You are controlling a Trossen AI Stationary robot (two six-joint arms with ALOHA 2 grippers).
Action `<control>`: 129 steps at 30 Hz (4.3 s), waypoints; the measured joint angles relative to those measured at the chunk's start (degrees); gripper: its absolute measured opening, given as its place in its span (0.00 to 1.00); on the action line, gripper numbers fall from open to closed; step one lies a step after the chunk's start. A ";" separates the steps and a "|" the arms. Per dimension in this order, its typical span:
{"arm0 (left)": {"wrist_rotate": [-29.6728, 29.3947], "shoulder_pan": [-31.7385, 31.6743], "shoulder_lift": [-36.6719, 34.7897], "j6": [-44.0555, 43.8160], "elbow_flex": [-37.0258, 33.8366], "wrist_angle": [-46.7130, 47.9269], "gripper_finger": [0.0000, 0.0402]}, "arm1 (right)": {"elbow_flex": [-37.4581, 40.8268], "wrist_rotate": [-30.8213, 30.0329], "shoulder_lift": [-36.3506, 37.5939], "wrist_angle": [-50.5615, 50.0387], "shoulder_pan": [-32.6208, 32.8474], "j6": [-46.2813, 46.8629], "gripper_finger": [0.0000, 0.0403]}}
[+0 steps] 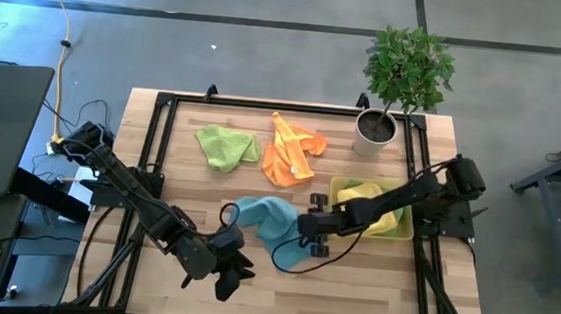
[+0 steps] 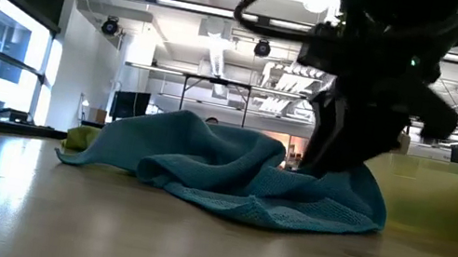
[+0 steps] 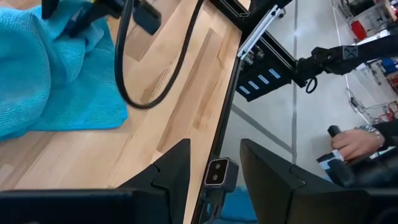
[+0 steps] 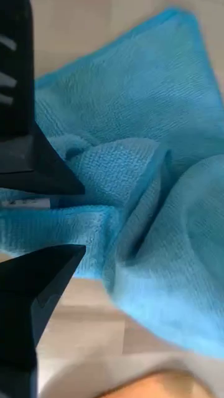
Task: Fold microfiber towels
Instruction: Fold the blue microfiber cloth
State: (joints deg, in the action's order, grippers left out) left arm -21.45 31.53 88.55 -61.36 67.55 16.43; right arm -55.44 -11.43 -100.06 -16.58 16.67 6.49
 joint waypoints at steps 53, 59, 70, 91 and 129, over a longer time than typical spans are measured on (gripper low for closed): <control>-8.99 -20.11 -0.07 42.90 0.00 -12.55 0.43 | -0.08 -1.16 31.84 9.33 -2.39 24.58 0.00; -7.79 -23.93 -0.07 46.96 0.00 -14.92 0.43 | -0.08 -3.01 31.84 11.96 -3.19 23.37 0.00; 3.13 -26.82 -0.07 38.87 0.00 -4.81 0.39 | -2.90 -8.19 31.90 14.53 -3.19 16.48 0.00; 1.64 -20.39 -0.07 33.18 0.00 -2.03 0.30 | -11.78 -23.03 31.90 9.49 -3.19 16.60 0.00; -29.23 -23.55 0.38 55.74 0.04 -28.82 0.45 | -13.22 -22.80 23.77 9.52 -3.91 15.03 0.00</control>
State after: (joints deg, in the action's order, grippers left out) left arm -50.67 7.98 88.93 -5.63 67.59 -12.39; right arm -68.66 -34.23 -76.29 -7.07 12.75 21.52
